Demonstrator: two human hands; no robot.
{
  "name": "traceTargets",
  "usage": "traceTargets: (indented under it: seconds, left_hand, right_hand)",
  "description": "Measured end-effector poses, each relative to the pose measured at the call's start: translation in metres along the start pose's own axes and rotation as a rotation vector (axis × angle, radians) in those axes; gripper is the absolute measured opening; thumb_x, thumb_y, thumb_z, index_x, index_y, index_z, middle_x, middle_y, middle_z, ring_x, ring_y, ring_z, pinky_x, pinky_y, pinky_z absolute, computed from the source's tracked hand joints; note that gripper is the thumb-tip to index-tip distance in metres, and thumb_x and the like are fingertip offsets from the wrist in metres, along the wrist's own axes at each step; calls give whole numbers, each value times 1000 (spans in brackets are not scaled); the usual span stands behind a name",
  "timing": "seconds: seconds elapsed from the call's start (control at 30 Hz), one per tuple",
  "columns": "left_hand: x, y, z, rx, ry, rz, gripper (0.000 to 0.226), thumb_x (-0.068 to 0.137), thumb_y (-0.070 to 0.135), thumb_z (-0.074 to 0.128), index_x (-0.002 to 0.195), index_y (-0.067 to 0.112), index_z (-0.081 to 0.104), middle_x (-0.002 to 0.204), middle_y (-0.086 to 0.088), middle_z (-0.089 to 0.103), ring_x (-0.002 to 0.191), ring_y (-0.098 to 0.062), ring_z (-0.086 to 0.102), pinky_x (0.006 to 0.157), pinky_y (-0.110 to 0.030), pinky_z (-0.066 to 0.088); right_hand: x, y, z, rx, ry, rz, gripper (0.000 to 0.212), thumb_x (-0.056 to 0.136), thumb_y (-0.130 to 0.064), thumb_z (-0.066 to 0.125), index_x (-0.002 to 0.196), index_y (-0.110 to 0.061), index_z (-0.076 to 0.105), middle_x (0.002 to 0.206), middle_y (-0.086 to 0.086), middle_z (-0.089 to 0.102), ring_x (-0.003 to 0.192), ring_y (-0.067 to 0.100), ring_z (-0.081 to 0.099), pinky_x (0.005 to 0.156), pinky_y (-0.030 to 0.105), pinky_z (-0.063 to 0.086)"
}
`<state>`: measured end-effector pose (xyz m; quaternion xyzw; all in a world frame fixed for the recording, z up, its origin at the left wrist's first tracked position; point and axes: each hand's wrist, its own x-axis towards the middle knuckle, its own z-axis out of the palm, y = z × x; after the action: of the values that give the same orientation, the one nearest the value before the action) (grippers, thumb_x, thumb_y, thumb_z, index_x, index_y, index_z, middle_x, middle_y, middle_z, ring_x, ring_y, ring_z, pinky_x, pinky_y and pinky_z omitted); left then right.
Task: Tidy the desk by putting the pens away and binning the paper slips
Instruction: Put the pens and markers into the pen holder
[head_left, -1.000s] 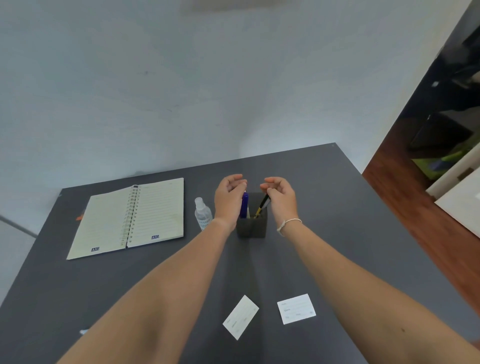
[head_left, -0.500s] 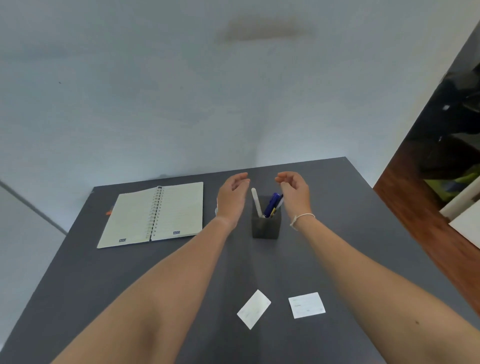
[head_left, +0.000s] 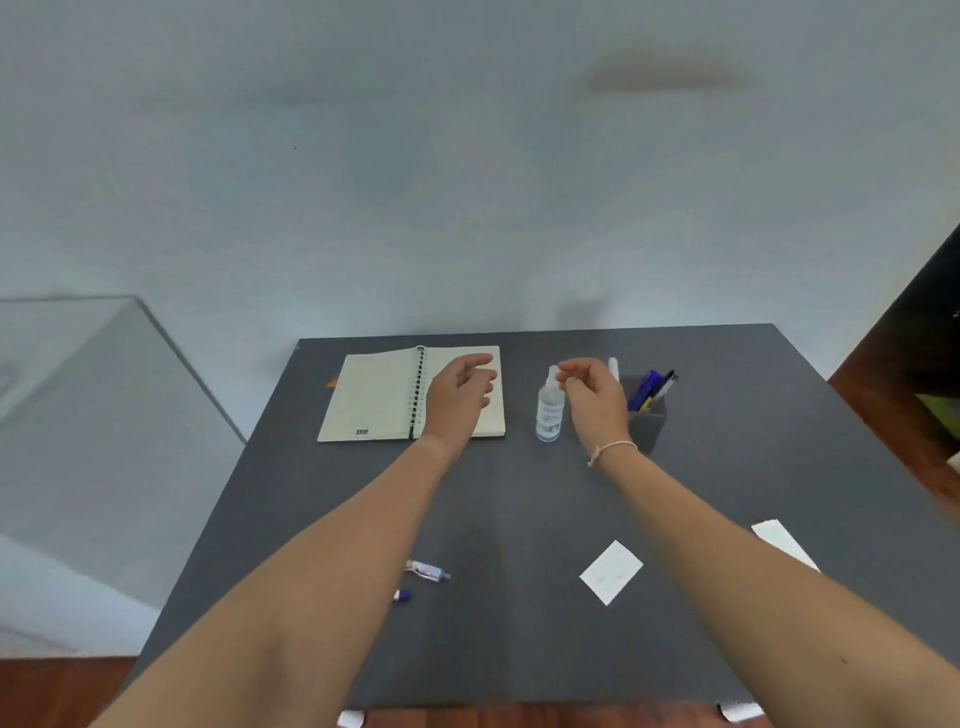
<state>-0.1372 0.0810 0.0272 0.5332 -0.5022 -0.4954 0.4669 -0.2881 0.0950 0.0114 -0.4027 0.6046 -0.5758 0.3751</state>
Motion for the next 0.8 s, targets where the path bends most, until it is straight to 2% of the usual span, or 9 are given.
traceTargets:
  seconds: [0.07,0.13,0.27,0.33,0.43,0.5,0.6,0.7,0.8]
  left_hand:
    - [-9,-10,-35,56,31,-7,21,89,10,47,102,19,61,89,1,63,87,-16,58,85,-34,51]
    - [-17,-25,-71,135,43,-30,20,87,10,49,95,22,62,90,-4,63,85,-18,57,85,-38,51]
    - [-35,-64,-131,320,0,-123,20,84,9,54,92,23,65,88,-4,62,84,-18,55,79,-33,49]
    - [-48,-81,-152,414,-46,-157,20,84,8,56,98,17,67,89,-1,62,84,-15,56,76,-25,46]
    - [-69,-104,-175,559,-165,-186,21,82,7,58,99,14,68,90,0,62,84,-14,57,70,-13,43]
    - [-81,-116,-183,657,-264,-202,20,80,10,61,97,17,68,87,1,63,83,-14,58,73,-16,44]
    - [-94,-128,-184,828,-414,-173,25,79,17,64,103,16,67,95,-1,65,89,-16,60,83,-22,45]
    - [-101,-136,-175,1017,-490,-75,31,80,23,62,111,18,63,116,-4,62,107,-21,56,95,-30,44]
    - [-104,-142,-165,1241,-526,11,32,85,27,55,116,22,59,123,-3,55,116,-26,46,99,-35,40]
  right_hand:
    - [-22,6,28,-19,-79,9,26,86,6,41,87,-13,59,86,3,61,88,16,56,82,18,44]
    - [-45,14,55,-61,-166,18,24,86,7,43,88,-11,60,91,5,61,85,13,57,72,5,44]
    - [-90,47,96,-238,-348,40,23,84,4,51,82,-18,59,90,5,62,84,15,55,64,1,41]
    - [-108,67,107,-394,-451,43,21,83,0,53,85,-19,61,88,5,62,81,16,54,67,9,43]
    - [-127,90,114,-621,-568,66,22,80,-3,56,99,-11,66,93,3,60,83,17,53,81,25,44]
    - [-134,103,113,-787,-604,57,25,81,-9,59,104,-11,65,102,6,61,96,21,57,90,28,44]
    - [-142,114,109,-990,-616,32,24,84,-14,54,106,-14,65,114,9,58,112,27,51,95,32,42]
    - [-147,117,105,-1051,-571,19,19,86,-14,52,101,-12,63,113,11,57,110,29,49,91,33,41]
    - [-148,116,101,-1031,-539,36,10,84,-11,52,91,-15,58,110,11,57,106,29,51,86,32,41]
